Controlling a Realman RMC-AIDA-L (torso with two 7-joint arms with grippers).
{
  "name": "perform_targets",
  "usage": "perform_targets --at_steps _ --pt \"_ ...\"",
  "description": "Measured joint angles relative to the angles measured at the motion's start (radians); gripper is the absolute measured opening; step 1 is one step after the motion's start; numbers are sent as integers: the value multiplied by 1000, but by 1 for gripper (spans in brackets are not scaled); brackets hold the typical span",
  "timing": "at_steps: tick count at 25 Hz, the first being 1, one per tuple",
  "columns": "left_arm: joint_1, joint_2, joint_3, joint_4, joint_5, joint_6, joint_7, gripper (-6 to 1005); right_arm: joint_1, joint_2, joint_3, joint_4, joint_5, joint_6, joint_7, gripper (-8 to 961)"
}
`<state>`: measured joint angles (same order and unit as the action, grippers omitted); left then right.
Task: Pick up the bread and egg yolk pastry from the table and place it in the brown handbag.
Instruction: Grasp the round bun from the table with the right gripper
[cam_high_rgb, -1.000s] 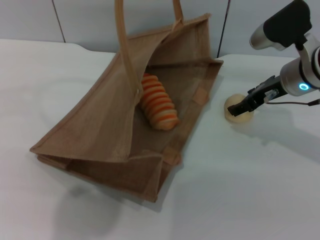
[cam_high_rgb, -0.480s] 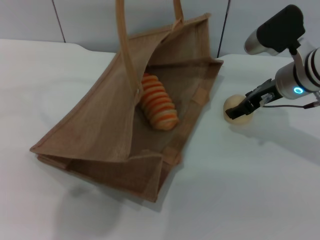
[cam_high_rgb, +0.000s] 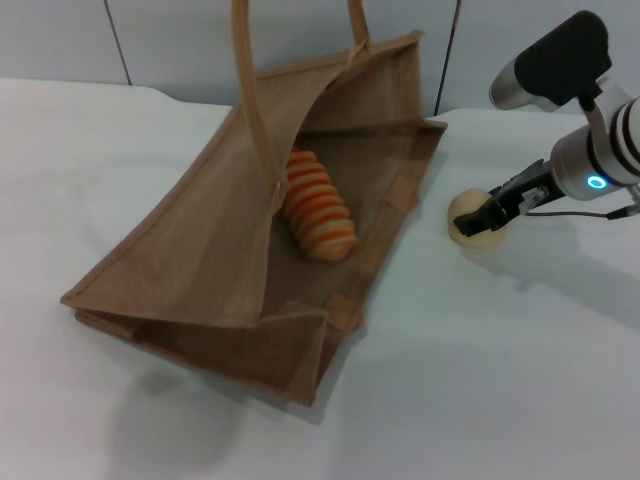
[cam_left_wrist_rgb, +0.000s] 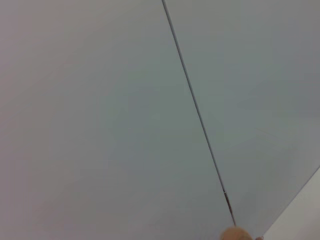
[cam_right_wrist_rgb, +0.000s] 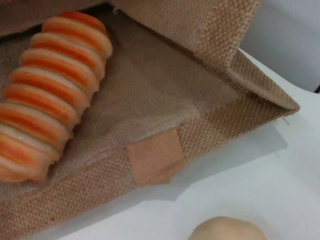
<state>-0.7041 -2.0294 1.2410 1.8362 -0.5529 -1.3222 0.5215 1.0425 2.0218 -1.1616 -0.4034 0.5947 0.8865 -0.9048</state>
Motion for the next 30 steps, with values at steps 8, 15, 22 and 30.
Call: perform_targets --at_steps 8,15,22,30 --pt "1 0 0 0 1 0 0 111 2 0 5 6 0 1 2 615" --pt "1 0 0 0 1 0 0 111 2 0 2 6 -1 5 2 583" --pt "4 2 -1 0 1 0 0 111 3 0 9 0 -2 4 8 566" --pt "15 5 -10 0 1 0 1 111 -18 -2 13 -117 0 54 48 541"
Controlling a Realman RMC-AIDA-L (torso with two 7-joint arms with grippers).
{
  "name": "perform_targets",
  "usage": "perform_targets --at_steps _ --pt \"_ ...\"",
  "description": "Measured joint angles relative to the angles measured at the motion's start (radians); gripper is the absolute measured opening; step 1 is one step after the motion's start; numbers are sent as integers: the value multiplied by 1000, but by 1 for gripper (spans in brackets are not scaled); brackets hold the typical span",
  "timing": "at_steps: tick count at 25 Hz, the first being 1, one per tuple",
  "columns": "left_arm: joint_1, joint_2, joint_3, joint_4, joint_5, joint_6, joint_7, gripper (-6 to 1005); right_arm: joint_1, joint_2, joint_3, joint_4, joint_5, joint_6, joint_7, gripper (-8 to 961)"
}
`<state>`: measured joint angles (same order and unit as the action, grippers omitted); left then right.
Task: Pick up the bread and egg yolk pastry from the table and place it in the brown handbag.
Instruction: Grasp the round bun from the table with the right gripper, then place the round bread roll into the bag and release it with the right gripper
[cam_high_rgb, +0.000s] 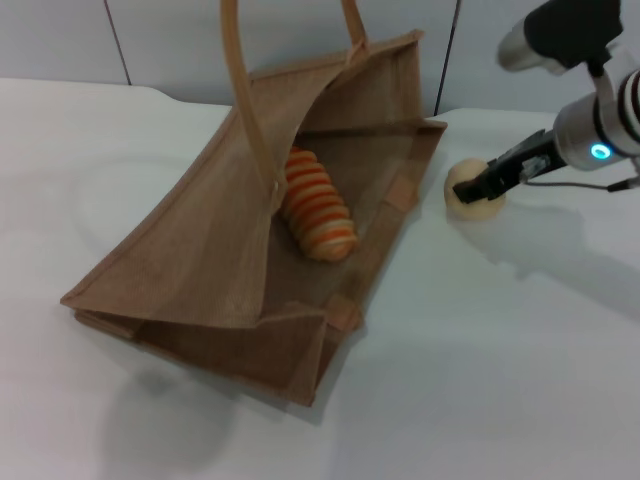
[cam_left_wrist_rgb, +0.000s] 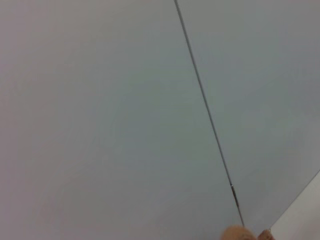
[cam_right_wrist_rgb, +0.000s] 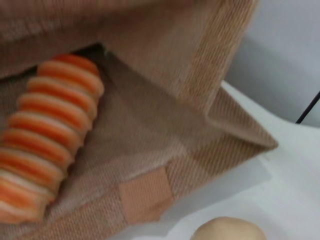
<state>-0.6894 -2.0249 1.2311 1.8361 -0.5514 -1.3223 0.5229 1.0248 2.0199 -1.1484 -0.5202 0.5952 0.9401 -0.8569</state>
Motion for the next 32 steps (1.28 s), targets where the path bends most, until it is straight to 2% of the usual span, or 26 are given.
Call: perform_targets --at_steps 6,11,13,18,22,26,32 --pt "-1 0 1 0 1 5 2 111 -64 5 47 -213 17 195 8 502" --pt "-13 0 6 -1 1 8 5 111 -105 7 20 -378 203 365 2 479" --pt "-23 -1 7 -2 -1 10 6 111 -116 6 -19 -412 268 382 1 479" --pt "-71 -3 43 -3 -11 11 -2 111 -103 6 -125 -368 304 285 -1 480" --pt "-87 -4 83 0 -12 15 -20 111 -51 6 -175 -271 306 178 -6 480" --pt "-89 -6 131 7 -13 31 -46 110 -23 6 -181 -208 311 114 -27 476" --pt "-87 -6 166 34 -13 38 -75 110 -22 7 -175 -196 312 48 -43 459"
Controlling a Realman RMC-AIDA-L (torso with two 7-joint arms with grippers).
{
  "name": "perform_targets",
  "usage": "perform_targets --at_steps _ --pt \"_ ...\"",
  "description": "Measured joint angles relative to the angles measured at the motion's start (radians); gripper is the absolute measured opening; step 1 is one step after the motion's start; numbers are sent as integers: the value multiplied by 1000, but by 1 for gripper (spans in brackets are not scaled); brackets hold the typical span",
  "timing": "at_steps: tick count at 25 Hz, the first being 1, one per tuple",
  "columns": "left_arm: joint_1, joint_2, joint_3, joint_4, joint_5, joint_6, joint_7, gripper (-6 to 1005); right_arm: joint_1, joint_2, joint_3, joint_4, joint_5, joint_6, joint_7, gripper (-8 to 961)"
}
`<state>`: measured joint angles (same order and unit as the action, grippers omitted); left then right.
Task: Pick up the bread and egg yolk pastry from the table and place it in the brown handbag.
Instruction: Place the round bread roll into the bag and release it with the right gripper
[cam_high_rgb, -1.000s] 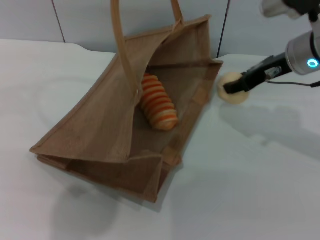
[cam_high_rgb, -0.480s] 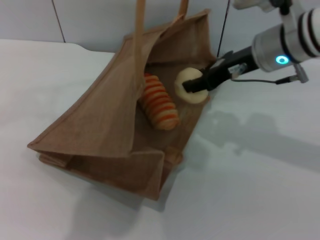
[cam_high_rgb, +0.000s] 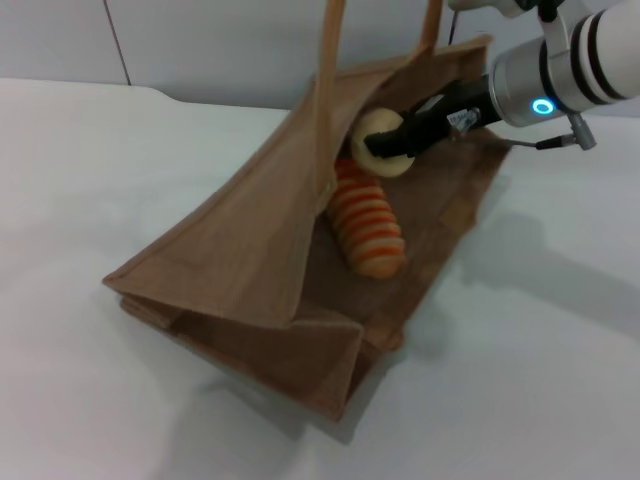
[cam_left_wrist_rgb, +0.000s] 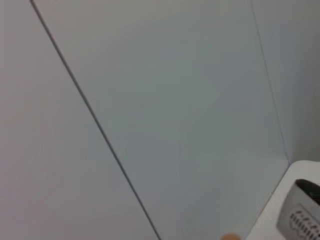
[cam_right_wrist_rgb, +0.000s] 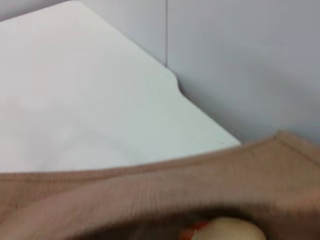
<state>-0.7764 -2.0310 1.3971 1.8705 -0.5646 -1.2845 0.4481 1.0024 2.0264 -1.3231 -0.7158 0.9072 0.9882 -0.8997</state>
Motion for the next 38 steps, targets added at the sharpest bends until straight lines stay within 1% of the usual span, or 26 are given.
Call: perform_targets --at_steps 4,5,6,7,10,11,14,23,29,31,35,38 --pt "-1 0 17 9 0 -2 -14 110 16 -1 -3 23 1 -18 0 452" --pt "-1 0 21 16 0 -2 -15 110 29 -2 -4 42 0 -21 1 450" --pt "-1 0 23 28 1 -4 -17 110 69 -5 -4 99 -5 -28 4 448" --pt "-1 0 23 28 1 -4 -17 110 69 -5 -4 99 -5 -28 4 456" --pt "2 0 23 35 7 -6 -17 110 124 -6 -7 186 -14 -52 4 480" --pt "3 0 23 35 8 -6 -17 110 132 -2 -11 196 -20 -71 2 488" --pt "7 1 18 31 10 -4 -17 110 133 2 -12 193 -19 -83 2 512" --pt "11 2 11 23 11 -2 -17 110 134 -1 -6 192 -13 -90 9 585" --pt "20 3 -2 21 11 0 -17 110 130 -4 -6 193 -13 -88 10 825" --pt "22 4 -6 20 12 0 -17 110 129 -5 -3 193 -13 -84 10 888" --pt "37 4 -29 7 20 1 -11 110 124 -6 -3 191 -13 -75 10 886" --pt "45 4 -44 -12 34 2 -9 110 100 -5 -4 184 -18 -56 5 885"
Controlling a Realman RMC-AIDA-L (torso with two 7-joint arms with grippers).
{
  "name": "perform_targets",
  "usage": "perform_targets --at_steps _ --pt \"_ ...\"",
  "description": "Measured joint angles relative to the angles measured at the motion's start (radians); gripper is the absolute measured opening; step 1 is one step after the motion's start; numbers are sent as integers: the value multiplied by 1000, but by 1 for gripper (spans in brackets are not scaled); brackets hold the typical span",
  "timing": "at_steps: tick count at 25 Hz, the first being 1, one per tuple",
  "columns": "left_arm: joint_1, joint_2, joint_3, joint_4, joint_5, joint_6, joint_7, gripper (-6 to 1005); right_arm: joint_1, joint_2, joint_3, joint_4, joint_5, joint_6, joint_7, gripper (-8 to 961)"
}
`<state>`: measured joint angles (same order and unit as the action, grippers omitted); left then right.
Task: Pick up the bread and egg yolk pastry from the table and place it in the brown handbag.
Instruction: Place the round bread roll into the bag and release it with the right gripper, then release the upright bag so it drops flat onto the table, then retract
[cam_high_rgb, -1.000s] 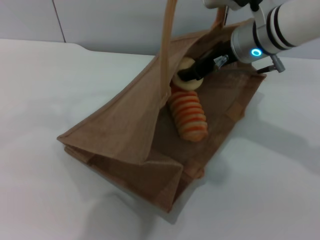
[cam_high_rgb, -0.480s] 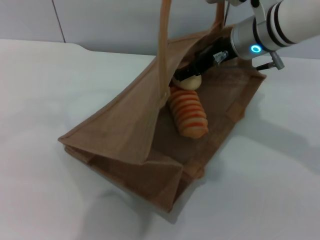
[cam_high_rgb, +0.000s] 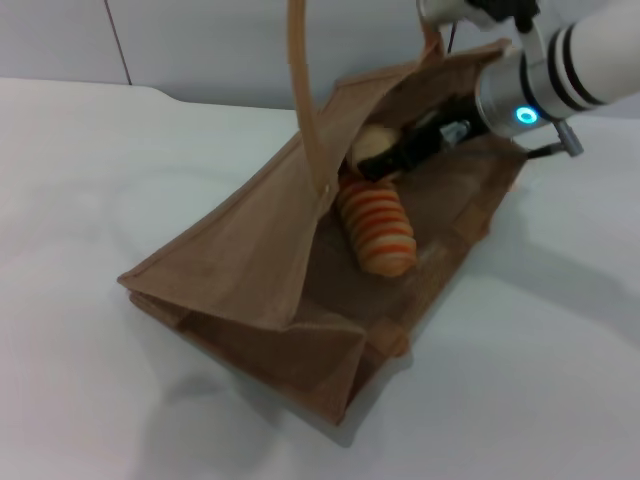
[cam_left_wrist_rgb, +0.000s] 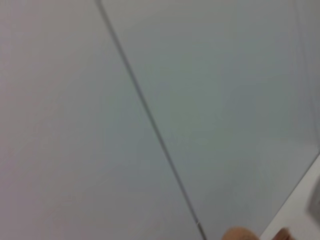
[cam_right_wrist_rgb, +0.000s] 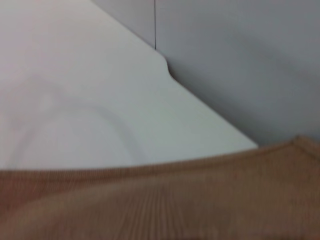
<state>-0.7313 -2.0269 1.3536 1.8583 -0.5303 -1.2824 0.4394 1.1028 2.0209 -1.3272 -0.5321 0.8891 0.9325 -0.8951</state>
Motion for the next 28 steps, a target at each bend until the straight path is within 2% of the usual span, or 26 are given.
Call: perform_targets --at_steps 5,11,14,15,20,23,28 --pt "13 0 -36 -26 6 5 3 109 -92 -9 10 -107 -4 81 10 883" --pt "59 0 -81 -33 3 26 4 109 -181 -14 21 -226 -8 163 27 880" --pt "67 1 -84 -33 4 31 5 109 -223 -23 48 -280 -56 204 56 878" --pt "96 3 -93 -34 5 51 19 109 -238 -24 73 -302 -93 220 66 877" --pt "125 3 -124 -35 -31 57 46 109 -306 -8 223 -419 -206 291 75 876" --pt "138 2 -138 -40 -41 59 54 109 -327 -3 240 -457 -209 299 74 876" --pt "136 2 -166 -100 -44 78 54 109 -335 -4 276 -470 -219 294 80 876"
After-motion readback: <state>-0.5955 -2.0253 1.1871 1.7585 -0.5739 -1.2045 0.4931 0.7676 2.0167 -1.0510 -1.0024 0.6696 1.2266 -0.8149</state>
